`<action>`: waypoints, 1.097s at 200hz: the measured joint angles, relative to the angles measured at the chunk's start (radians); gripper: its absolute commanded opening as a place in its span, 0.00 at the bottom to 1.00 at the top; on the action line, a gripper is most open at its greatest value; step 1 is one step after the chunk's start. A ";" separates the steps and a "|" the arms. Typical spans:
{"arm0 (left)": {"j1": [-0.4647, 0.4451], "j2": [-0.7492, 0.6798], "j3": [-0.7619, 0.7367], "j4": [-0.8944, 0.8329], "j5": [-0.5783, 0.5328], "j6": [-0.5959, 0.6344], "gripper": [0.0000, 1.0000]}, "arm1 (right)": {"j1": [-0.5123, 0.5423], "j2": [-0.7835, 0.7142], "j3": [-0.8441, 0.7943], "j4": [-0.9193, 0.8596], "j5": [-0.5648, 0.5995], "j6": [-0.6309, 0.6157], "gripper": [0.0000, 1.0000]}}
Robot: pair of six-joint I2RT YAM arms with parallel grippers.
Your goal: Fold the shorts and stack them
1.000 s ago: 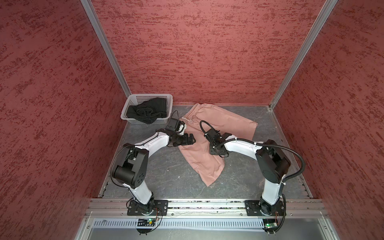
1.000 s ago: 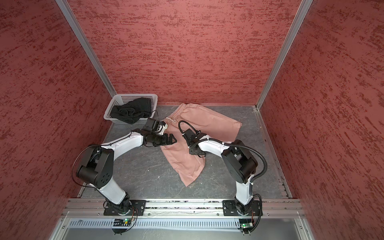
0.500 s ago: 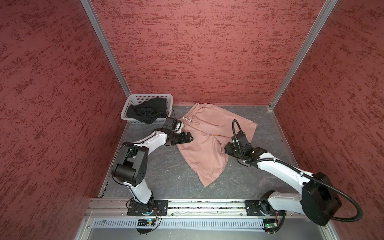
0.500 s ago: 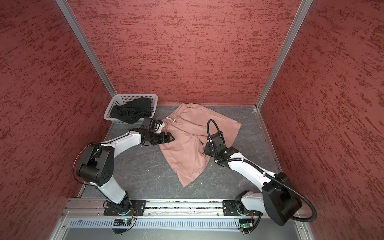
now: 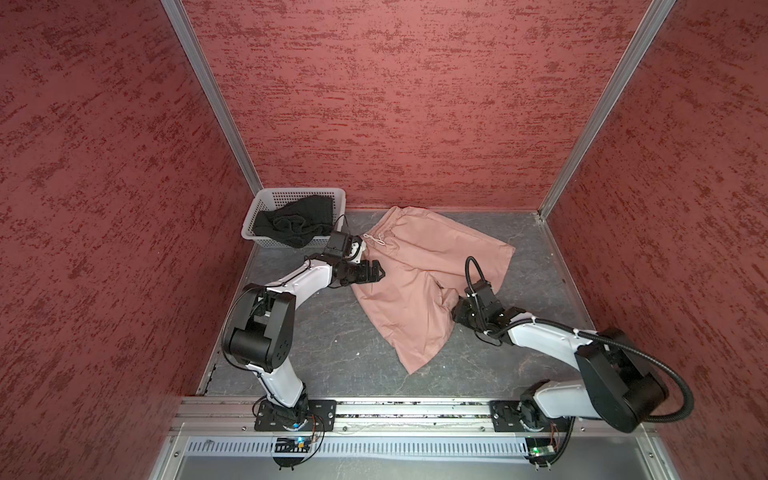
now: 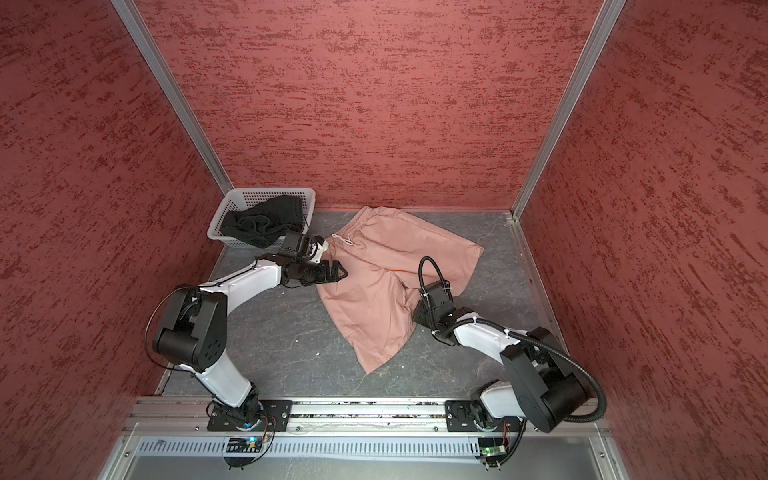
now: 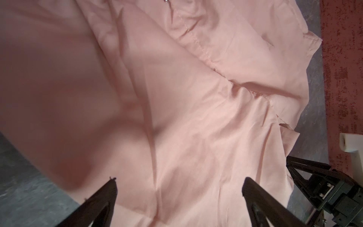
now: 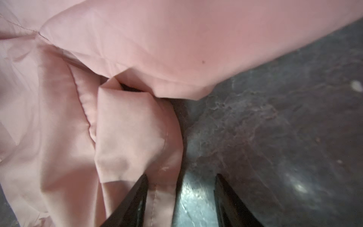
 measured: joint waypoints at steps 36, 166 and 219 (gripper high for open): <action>0.038 0.000 0.015 -0.013 -0.036 0.013 0.99 | -0.010 0.039 0.002 0.056 0.013 -0.010 0.10; 0.057 0.053 0.198 -0.156 -0.170 0.055 0.99 | -0.056 -0.171 0.175 -0.555 0.183 0.017 0.17; 0.068 0.110 0.264 -0.159 -0.185 0.087 0.99 | -0.064 -0.205 0.117 -0.379 0.121 -0.020 0.57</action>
